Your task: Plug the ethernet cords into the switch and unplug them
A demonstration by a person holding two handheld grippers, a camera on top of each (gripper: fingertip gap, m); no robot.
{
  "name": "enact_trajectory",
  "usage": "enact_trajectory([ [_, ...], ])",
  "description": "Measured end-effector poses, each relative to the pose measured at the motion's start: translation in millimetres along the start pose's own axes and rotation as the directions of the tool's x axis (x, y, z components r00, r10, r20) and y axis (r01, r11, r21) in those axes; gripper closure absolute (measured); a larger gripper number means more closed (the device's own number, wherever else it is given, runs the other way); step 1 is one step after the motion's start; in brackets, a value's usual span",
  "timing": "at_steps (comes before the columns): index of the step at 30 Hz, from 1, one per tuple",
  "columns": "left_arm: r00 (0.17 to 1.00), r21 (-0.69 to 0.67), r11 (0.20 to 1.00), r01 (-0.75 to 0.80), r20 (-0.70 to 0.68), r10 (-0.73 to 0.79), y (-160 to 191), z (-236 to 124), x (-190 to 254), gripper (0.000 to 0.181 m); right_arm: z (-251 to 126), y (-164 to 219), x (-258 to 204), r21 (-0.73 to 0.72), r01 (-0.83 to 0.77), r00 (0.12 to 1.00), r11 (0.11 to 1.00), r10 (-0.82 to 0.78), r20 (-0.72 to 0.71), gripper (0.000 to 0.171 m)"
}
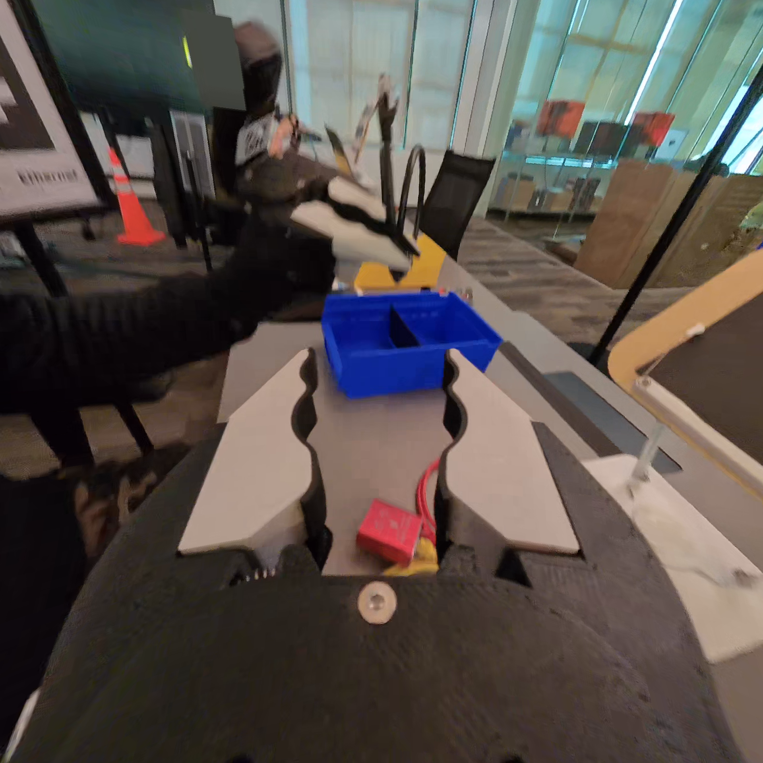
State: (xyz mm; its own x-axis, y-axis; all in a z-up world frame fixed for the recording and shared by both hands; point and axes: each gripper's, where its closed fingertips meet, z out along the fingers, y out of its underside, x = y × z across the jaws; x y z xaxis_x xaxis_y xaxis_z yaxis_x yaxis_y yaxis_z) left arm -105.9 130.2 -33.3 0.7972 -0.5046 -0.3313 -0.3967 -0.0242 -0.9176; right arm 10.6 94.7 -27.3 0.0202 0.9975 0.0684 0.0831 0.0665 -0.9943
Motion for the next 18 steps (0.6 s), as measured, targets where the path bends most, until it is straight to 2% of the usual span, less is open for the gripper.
enact_trajectory([
  [3,0.99,0.115,0.99,-0.08,-0.102,0.092,-39,15,47,0.169,19,-24,8,0.069,-0.051,0.998,0.996,0.049,0.034,0.09],
  [4,0.985,0.15,0.984,-0.092,-0.13,0.112,-48,19,59,0.169,24,-29,8,0.088,-0.09,0.994,0.992,0.084,0.07,0.086],
  [6,0.973,0.177,0.978,-0.109,-0.181,0.141,-55,26,79,0.169,30,-44,8,0.156,-0.167,0.98,0.974,0.147,0.134,0.089],
  [8,0.959,0.177,0.976,-0.128,-0.23,0.168,-53,32,94,0.168,33,-50,6,0.188,-0.193,0.972,0.963,0.162,0.169,0.099],
  [9,0.955,0.178,0.974,-0.138,-0.238,0.179,-51,34,99,0.168,36,-47,3,0.175,-0.174,0.974,0.969,0.143,0.178,0.11],
  [12,0.944,0.171,0.973,-0.153,-0.266,0.195,-45,38,108,0.166,43,-36,-12,0.128,-0.102,0.977,0.986,0.075,0.2,0.156],
  [15,0.937,0.174,0.975,-0.137,-0.297,0.185,-40,40,113,0.168,49,-30,-20,0.117,-0.017,0.985,0.993,-0.004,0.173,0.164],
  [18,0.936,0.167,0.979,-0.118,-0.311,0.166,-37,39,111,0.156,47,-33,-13,0.139,-0.037,0.992,0.99,0.019,0.126,0.165],
])
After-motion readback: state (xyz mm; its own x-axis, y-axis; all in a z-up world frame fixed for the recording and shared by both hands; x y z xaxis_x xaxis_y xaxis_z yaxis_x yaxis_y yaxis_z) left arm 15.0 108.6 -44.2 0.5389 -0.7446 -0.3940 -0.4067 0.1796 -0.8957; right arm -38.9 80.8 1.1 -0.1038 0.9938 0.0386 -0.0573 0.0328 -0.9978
